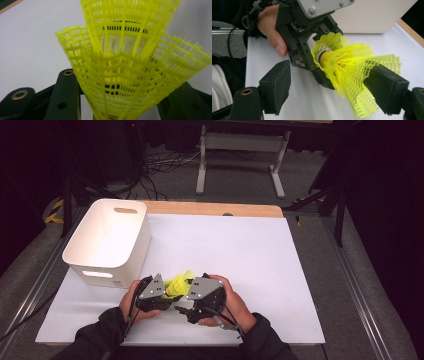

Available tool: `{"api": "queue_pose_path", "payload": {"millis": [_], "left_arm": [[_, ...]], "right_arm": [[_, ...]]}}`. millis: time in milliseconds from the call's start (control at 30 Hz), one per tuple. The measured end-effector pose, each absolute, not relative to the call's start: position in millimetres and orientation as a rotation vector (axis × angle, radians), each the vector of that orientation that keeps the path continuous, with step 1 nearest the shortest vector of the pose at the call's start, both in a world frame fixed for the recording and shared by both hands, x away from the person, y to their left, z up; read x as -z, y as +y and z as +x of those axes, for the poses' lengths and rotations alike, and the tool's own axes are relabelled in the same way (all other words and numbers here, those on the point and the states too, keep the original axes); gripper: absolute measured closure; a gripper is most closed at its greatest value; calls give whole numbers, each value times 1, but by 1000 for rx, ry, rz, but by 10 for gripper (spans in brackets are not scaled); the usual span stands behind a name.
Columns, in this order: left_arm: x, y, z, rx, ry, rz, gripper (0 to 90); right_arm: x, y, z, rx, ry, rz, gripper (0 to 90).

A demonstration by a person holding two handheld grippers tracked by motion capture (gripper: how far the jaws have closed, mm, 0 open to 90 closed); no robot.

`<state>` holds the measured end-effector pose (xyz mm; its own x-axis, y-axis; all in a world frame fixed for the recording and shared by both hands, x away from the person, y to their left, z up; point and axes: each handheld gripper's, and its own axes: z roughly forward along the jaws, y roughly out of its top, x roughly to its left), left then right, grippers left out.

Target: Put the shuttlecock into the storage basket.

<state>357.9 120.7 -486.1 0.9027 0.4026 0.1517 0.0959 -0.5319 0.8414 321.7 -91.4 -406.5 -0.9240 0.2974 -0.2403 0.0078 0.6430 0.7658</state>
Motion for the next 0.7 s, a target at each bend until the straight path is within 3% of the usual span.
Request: {"api": "queue_pose_path", "payload": {"millis": [267,700], "left_arm": [[485,123,357,-415,350,2090,553],[483,121,353,-419,319,2070,542]], "right_arm": [[405,-93,320,-1196,2506,262,220],[418,-79,320,-1176,2584,231,281]]}}
